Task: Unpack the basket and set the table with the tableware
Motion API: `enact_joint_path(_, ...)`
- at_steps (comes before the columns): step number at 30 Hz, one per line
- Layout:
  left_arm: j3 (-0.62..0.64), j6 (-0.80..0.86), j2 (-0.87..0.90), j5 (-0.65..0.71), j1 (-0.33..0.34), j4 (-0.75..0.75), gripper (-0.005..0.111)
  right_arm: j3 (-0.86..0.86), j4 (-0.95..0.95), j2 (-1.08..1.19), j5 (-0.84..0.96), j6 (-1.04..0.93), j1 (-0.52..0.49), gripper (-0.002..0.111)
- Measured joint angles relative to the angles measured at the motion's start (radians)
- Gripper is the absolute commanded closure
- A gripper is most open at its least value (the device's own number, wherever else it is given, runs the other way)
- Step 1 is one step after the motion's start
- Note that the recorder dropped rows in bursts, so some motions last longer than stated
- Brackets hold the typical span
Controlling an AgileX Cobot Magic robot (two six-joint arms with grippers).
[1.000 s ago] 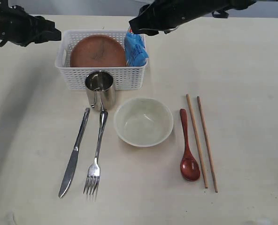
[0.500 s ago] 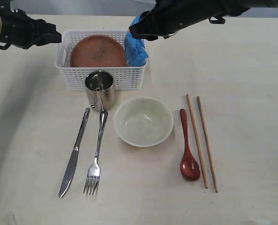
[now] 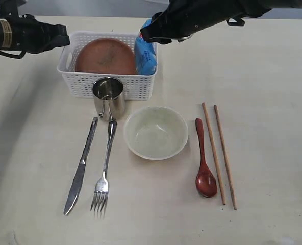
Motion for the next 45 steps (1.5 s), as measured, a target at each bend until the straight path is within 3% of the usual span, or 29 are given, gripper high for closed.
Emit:
enact_joint_path(20, -0.037, 0.170, 0.097, -0.064, 0.000, -0.336, 0.107, 0.000, 0.000, 0.000, -0.045, 0.000, -0.002, 0.066)
enact_joint_path(33, -0.037, 0.340, 0.101, -0.060, -0.093, -0.485, 0.107, -0.001, 0.000, 0.074, 0.015, 0.042, -0.070, 0.066)
enact_joint_path(45, -0.037, 0.420, 0.101, -0.060, -0.094, -0.601, 0.107, -0.001, 0.032, 0.112, -0.036, 0.056, -0.070, 0.066)
